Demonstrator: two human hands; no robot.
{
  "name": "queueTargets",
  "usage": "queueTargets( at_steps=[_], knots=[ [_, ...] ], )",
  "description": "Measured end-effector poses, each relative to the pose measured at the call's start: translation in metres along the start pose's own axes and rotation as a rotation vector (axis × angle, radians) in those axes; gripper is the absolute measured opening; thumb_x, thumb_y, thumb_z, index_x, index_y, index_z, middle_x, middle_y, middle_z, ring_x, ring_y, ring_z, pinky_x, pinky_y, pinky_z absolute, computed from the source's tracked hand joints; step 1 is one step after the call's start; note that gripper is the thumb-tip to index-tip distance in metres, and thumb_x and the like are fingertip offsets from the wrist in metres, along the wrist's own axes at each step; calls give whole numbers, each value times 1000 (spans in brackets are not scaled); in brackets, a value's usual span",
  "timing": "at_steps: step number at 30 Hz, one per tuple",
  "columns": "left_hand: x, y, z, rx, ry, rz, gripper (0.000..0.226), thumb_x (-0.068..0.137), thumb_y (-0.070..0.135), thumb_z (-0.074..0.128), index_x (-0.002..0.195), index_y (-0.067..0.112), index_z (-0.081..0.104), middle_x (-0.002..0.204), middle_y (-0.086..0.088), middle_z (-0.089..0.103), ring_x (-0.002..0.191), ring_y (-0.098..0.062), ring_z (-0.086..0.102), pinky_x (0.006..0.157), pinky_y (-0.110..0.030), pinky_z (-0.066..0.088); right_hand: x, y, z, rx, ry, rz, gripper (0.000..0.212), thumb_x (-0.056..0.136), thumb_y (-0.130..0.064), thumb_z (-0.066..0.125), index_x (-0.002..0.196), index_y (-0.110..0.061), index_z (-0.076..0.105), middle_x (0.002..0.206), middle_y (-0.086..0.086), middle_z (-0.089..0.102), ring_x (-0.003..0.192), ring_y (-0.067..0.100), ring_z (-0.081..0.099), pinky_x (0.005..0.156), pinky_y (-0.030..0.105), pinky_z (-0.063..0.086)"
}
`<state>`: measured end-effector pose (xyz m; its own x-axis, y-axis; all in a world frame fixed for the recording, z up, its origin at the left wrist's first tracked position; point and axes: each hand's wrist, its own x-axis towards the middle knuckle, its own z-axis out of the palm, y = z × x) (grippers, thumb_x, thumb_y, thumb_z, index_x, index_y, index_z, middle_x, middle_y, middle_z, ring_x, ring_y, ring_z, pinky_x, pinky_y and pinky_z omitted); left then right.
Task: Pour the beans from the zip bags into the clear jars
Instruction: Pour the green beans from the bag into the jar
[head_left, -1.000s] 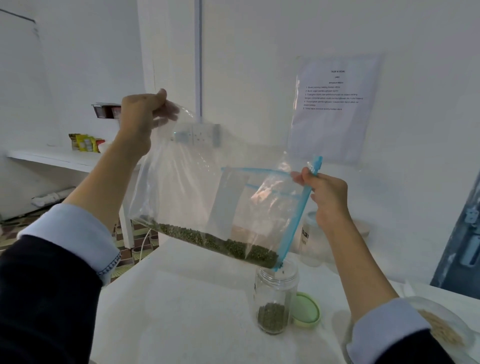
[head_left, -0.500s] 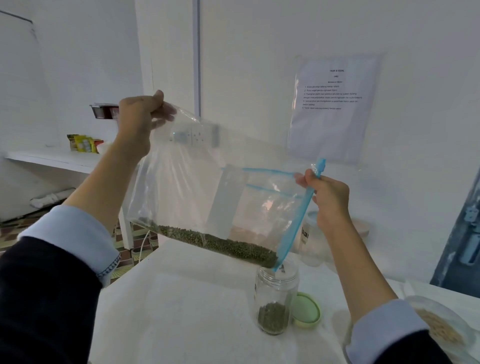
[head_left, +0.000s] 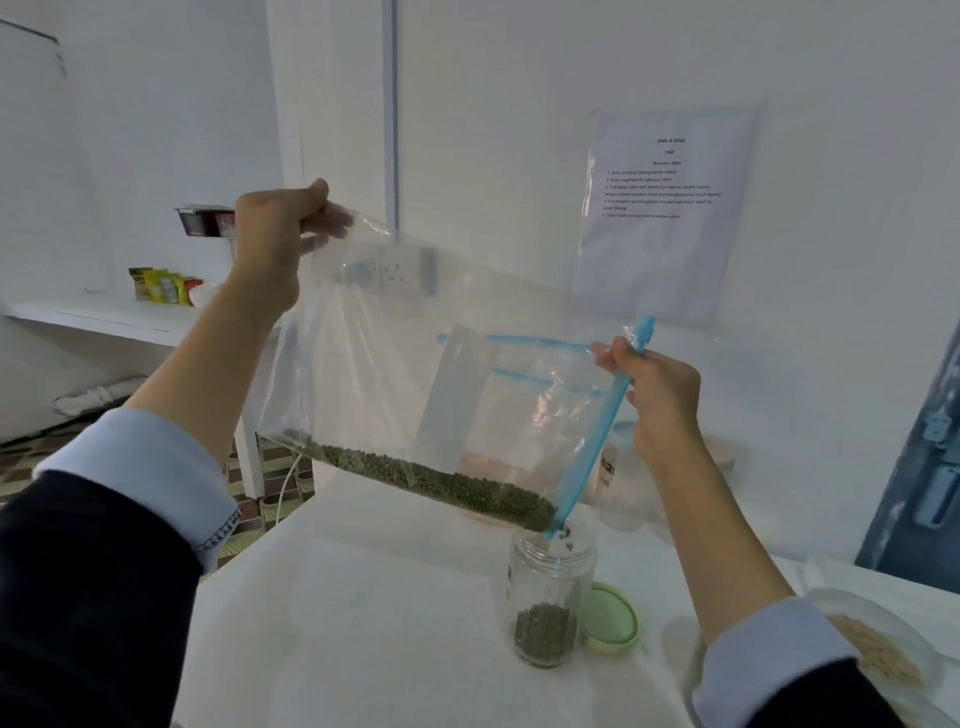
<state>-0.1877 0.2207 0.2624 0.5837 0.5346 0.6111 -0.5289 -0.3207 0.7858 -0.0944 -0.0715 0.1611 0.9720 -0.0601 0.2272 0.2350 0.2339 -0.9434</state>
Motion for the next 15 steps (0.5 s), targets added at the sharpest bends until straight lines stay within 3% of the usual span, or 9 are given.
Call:
queueTargets(
  at_steps=[2,12,15],
  knots=[
    [-1,0,0,-1,1,-2,28,92,16,54,67,8,64,61,4,70,62,-12,61,75,-25,48,0,-1,-1,4,-1,7,15,89,-20,65,76,-13,69,97,2,72,85,6,63,71,16,39],
    [1,0,0,16,2,3,29,92,17,55,67,7,63,61,4,70,62,-10,61,68,-20,47,-1,1,-3,-4,19,-13,14,90,-22,65,78,-15,70,100,2,72,91,11,62,67,15,38],
    [1,0,-2,23,-28,-6,28,92,17,55,68,7,65,63,3,70,64,-11,62,75,-25,47,-3,2,-1,-17,6,-1,15,89,-22,66,76,-16,69,101,3,73,97,14,62,70,17,39]
  ],
)
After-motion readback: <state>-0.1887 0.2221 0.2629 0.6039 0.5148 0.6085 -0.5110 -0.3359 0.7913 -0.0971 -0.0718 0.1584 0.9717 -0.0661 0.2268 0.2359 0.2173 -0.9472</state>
